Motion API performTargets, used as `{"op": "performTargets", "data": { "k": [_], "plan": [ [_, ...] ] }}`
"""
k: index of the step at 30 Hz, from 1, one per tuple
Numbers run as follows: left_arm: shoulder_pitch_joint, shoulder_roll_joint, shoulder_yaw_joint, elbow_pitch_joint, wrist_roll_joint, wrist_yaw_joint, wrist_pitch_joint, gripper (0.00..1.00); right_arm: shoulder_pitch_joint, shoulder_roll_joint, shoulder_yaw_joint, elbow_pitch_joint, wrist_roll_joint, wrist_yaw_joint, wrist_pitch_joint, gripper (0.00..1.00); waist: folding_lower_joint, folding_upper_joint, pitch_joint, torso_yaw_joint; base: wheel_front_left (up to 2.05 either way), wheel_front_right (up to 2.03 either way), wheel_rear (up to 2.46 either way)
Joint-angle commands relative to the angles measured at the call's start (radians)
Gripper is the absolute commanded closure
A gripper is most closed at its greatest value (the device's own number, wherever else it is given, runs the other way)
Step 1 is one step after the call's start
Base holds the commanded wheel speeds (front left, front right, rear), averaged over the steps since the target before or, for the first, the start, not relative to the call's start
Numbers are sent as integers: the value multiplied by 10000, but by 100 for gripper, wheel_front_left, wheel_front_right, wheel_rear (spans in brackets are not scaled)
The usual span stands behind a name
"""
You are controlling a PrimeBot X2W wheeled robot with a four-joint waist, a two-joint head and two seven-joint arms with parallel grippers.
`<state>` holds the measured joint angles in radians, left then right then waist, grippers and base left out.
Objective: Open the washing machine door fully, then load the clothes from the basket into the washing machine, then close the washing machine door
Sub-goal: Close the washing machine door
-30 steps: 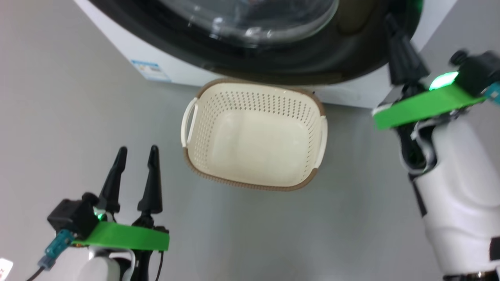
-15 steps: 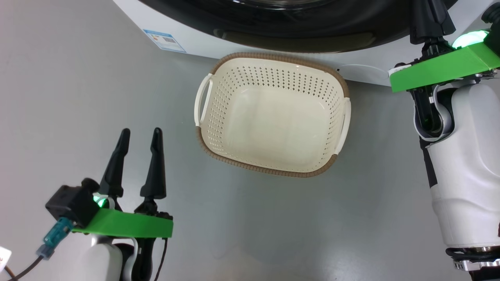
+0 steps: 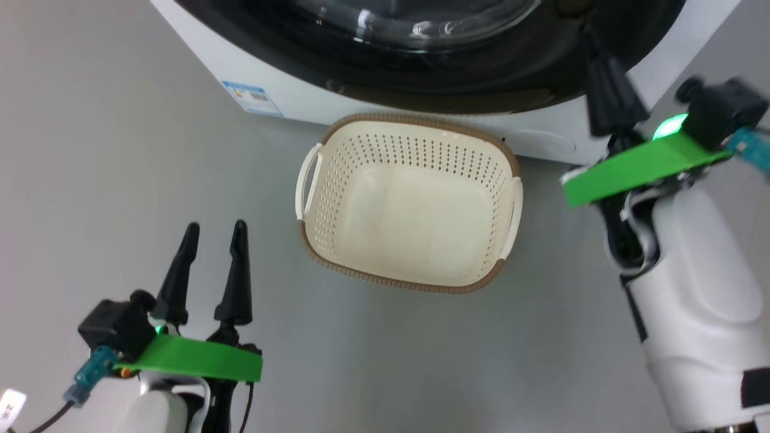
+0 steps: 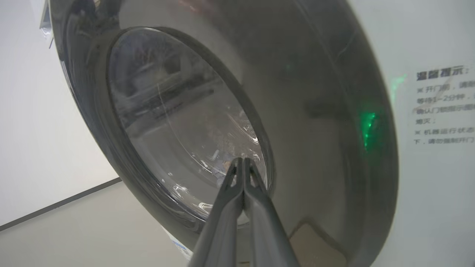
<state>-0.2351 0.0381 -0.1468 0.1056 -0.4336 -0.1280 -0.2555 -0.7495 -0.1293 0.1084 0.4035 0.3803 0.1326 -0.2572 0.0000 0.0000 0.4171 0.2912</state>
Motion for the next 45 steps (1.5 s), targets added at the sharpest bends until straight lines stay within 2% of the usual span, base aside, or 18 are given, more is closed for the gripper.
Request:
{"op": "performTargets", "data": {
  "k": [1, 3, 4, 5, 6, 7, 15, 27, 45],
  "plan": [
    [157, 296, 378, -146, 110, -27, -63, 0, 226, 234, 259, -210, 64, -19, -46, 70, 0, 0, -346, -168, 0, 0, 0],
    [307, 363, 422, 27, 122, -27, -63, 0, 607, 258, 478, -174, 120, -19, -46, 56, 0, 0, -607, -271, 0, 0, 0],
    [383, 393, 457, 107, 126, -27, -63, 0, 806, 275, 560, -163, 157, -19, -46, 43, 0, 0, -745, -328, 0, 0, 0],
    [463, 422, 496, 177, 128, -27, -63, 0, 1007, 289, 637, -156, 182, -19, -46, 19, 0, 0, -880, -387, 0, 0, 0],
    [546, 455, 543, 242, 130, -27, -63, 0, 1215, 308, 703, -141, 212, -19, -46, 4, 0, 0, -1012, -458, 0, 0, 0],
    [626, 489, 585, 302, 134, -27, -63, 0, 1420, 325, 761, -128, 247, -19, -46, 0, 0, 0, -1141, -526, 0, 0, 0],
    [1278, 823, 875, 624, 111, -27, -63, 0, 3199, 351, 787, -241, 433, -19, -46, 0, 0, 0, -2187, -1125, 0, 0, 0],
    [1959, 1427, 704, 1071, -89, -27, -63, 0, 5096, 69, 562, -202, 352, -19, -46, 0, 0, 0, -3168, -2109, 0, 0, 0],
    [2538, 1590, 947, 1387, 6, -27, -63, 0, 6467, -285, -496, -472, 277, -19, -46, 0, 0, 0, -3846, -3343, 0, 0, 0]
  ]
}}
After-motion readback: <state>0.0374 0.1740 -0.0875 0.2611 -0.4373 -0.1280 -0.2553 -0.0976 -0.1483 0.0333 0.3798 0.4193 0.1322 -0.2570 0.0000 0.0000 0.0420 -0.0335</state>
